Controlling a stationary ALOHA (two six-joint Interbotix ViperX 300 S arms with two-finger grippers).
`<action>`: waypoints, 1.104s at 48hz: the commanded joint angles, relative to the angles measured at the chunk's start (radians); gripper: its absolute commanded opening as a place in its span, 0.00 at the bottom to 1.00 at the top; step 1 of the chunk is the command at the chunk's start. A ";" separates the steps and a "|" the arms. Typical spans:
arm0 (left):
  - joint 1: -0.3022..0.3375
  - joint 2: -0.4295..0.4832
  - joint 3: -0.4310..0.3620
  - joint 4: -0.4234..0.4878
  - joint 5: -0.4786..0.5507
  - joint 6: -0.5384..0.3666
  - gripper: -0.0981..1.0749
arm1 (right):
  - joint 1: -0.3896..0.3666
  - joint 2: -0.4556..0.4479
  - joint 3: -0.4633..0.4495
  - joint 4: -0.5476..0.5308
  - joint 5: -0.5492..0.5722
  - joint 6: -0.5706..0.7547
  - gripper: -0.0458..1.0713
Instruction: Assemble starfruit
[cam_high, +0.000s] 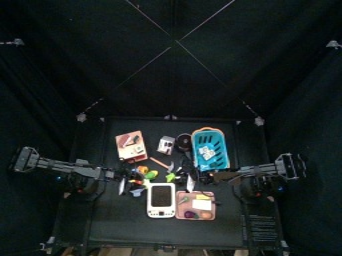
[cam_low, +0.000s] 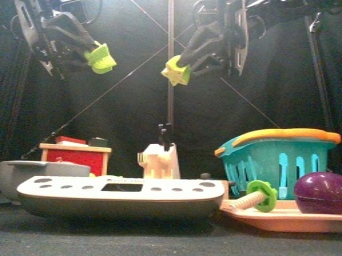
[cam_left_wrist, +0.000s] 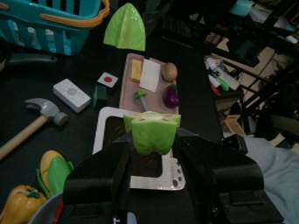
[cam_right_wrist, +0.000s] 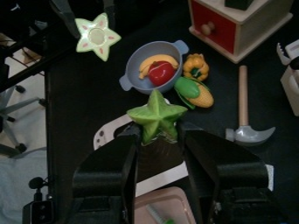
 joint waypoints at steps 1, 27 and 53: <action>-0.005 0.012 -0.029 -0.005 -0.006 0.002 0.69 | -0.006 -0.009 -0.035 -0.005 -0.028 -0.003 0.64; -0.011 0.071 -0.051 0.046 -0.195 0.005 0.69 | -0.075 0.044 -0.058 0.026 -0.339 -0.015 0.64; -0.011 0.089 -0.054 -0.009 -0.204 -0.005 0.69 | -0.074 0.094 -0.095 -0.112 -0.411 -0.063 0.64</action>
